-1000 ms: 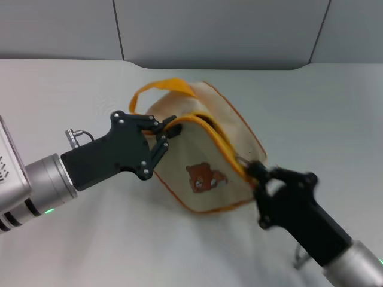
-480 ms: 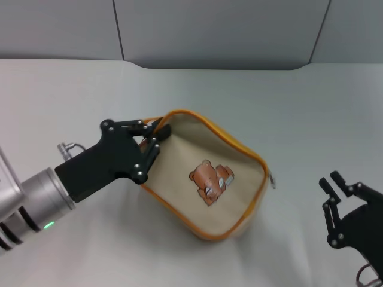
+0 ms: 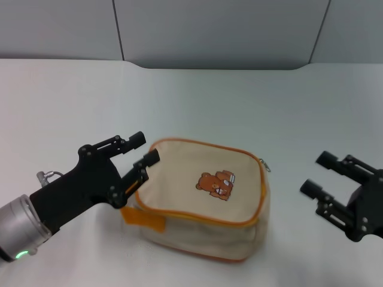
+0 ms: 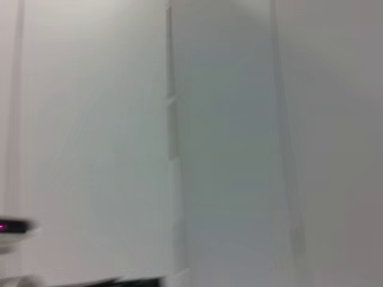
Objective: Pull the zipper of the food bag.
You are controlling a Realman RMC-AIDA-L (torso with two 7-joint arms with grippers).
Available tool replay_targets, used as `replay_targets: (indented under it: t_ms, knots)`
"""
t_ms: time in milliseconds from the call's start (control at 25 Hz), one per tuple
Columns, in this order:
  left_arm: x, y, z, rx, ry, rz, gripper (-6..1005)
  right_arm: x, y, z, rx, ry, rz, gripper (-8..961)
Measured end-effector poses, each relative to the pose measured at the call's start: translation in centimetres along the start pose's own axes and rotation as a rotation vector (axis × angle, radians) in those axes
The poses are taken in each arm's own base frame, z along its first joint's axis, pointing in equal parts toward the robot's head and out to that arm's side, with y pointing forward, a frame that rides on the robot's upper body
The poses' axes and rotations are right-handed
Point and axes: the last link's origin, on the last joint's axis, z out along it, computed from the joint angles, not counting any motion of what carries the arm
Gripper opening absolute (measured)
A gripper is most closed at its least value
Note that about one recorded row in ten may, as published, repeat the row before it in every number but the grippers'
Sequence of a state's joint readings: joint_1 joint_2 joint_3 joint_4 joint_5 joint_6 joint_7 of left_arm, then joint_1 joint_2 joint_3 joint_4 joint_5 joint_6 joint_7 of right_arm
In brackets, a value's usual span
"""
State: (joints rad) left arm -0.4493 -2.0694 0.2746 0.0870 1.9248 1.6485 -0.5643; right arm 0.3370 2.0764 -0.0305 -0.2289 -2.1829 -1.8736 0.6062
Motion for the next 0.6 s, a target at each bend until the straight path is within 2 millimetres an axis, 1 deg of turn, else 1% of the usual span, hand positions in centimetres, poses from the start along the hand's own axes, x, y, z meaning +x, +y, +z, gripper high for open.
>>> replay_targets:
  t_ms: [40, 80, 120, 160, 200, 240, 280, 320, 360, 440, 520, 600]
  knots:
    - [0.5, -0.1, -0.3, -0.065, -0.017, -0.014, 231, -0.4, -0.7, 0.7, -0.094, 0.054, 0.052, 410]
    - [0.5, -0.1, -0.3, -0.065, -0.017, -0.014, 274, -0.4, -0.7, 0.7, -0.094, 0.054, 0.052, 456]
    - [1.0, 0.0, -0.4, -0.134, -0.029, -0.026, 316, -0.7, -1.0, 1.3, -0.167, 0.088, 0.077, 502]
    - [1.0, 0.0, -0.4, -0.134, -0.029, -0.026, 378, -0.7, -1.0, 1.3, -0.167, 0.088, 0.077, 542]
    - [1.0, 0.0, -0.4, -0.134, -0.029, -0.026, 439, -0.9, -1.0, 1.6, -0.204, 0.102, 0.086, 582]
    - [1.9, 0.5, -1.1, -0.262, -0.053, -0.015, 501, -1.1, -0.8, 2.2, -0.274, 0.126, 0.107, 621]
    - [1.9, 0.5, -1.1, -0.262, -0.053, -0.015, 548, -1.1, -0.8, 2.2, -0.274, 0.126, 0.107, 661]
    - [2.0, 0.7, -1.3, -0.294, -0.063, -0.009, 594, -1.2, -0.7, 2.6, -0.335, 0.161, 0.128, 701]
    - [2.2, 1.0, -1.6, -0.340, -0.082, -0.004, 641, -1.2, -0.7, 2.6, -0.335, 0.161, 0.128, 727]
    - [2.2, 1.3, -2.5, -0.396, -0.129, 0.006, 734, -1.2, -0.6, 3.1, -0.414, 0.228, 0.159, 780]
    - [2.1, 1.4, -2.8, -0.398, -0.142, 0.007, 747, -1.3, -0.6, 3.3, -0.444, 0.258, 0.168, 833]
    - [2.0, 1.4, -3.2, -0.397, -0.157, 0.004, 761, -1.3, -0.6, 3.4, -0.452, 0.266, 0.172, 833]
